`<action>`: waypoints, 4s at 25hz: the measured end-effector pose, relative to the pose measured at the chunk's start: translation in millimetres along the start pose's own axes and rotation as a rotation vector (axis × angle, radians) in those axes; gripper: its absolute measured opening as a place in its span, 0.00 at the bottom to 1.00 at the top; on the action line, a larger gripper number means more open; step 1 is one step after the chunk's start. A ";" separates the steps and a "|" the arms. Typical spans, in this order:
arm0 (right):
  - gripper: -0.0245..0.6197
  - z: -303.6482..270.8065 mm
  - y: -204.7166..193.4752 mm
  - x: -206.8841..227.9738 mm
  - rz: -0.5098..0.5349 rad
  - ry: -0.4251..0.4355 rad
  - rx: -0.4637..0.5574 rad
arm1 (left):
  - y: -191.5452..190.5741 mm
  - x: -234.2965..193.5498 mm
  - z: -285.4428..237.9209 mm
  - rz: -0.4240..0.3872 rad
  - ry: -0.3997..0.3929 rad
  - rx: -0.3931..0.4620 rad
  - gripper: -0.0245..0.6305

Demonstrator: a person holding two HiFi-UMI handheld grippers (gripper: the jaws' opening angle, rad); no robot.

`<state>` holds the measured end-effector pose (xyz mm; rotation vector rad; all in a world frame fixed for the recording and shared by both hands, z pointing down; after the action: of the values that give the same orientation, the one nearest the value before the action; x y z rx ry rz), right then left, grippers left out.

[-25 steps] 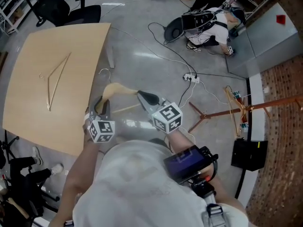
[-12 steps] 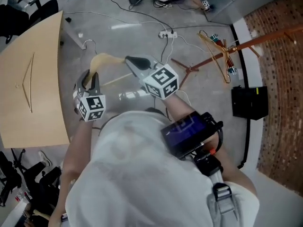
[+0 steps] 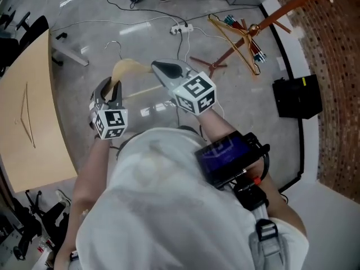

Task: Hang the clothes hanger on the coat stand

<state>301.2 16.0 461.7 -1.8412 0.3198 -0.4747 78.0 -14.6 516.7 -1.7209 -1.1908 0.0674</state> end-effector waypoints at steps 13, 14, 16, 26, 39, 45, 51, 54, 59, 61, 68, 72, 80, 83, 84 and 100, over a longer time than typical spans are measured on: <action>0.06 109.8 -19.9 72.4 -0.103 -0.224 0.048 | 88.1 74.1 -53.2 -0.138 -0.214 0.123 0.20; 0.06 115.6 -22.8 71.8 -0.116 -0.236 0.046 | 91.1 78.5 -53.7 -0.146 -0.234 0.127 0.20; 0.06 124.0 -25.5 75.3 -0.134 -0.260 0.047 | 99.0 84.6 -60.0 -0.160 -0.262 0.139 0.20; 0.06 146.8 -37.3 117.7 -0.204 -0.441 0.050 | 149.3 108.3 -131.7 -0.288 -0.438 0.260 0.20; 0.06 144.7 -16.2 179.0 -0.248 -0.677 0.066 | 213.8 121.8 -224.0 -0.437 -0.681 0.401 0.20; 0.06 149.7 -12.0 187.3 -0.280 -0.828 0.080 | 228.7 131.8 -252.4 -0.519 -0.820 0.467 0.20; 0.06 152.9 -13.7 194.5 -0.306 -0.913 0.093 | 241.0 141.5 -277.0 -0.555 -0.878 0.491 0.20; 0.06 153.7 -12.9 188.7 -0.315 -0.953 0.092 | 246.4 142.9 -280.1 -0.571 -0.910 0.509 0.20; 0.06 158.2 -11.1 192.1 -0.316 -0.981 0.100 | 258.6 149.1 -292.9 -0.594 -0.915 0.525 0.20; 0.06 159.6 -14.0 193.5 -0.324 -0.989 0.098 | 262.3 154.5 -299.6 -0.607 -0.928 0.524 0.20; 0.06 172.0 -15.5 217.5 -0.334 -0.995 0.100 | 280.1 173.9 -324.1 -0.639 -0.936 0.508 0.20; 0.06 179.1 -14.7 234.1 -0.341 -0.991 0.092 | 285.6 179.3 -342.9 -0.634 -0.923 0.488 0.20; 0.06 189.5 -17.2 270.4 -0.363 -0.972 0.055 | 284.7 197.2 -380.5 -0.636 -0.938 0.434 0.20; 0.06 186.2 -13.2 271.9 -0.355 -0.969 0.042 | 278.4 198.6 -390.5 -0.650 -0.941 0.428 0.20; 0.06 185.7 -12.8 272.0 -0.354 -0.969 0.038 | 276.5 199.1 -393.7 -0.654 -0.942 0.425 0.20; 0.06 222.5 -25.5 300.2 -0.348 -1.003 0.019 | 285.1 242.1 -434.8 -0.682 -0.918 0.376 0.20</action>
<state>670.4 77.3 474.9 -1.8876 -0.6854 0.2510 625.7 -139.9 632.0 -0.8556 -2.2063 0.6707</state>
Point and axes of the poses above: the fingertips, and each gripper's own axes: z backward along the fingers, x to its right, y out of its top, the point moved 9 cm from there along z, backward along the fingers, and after that the axes turned 7 degrees about -y, right-handed, at the moved point
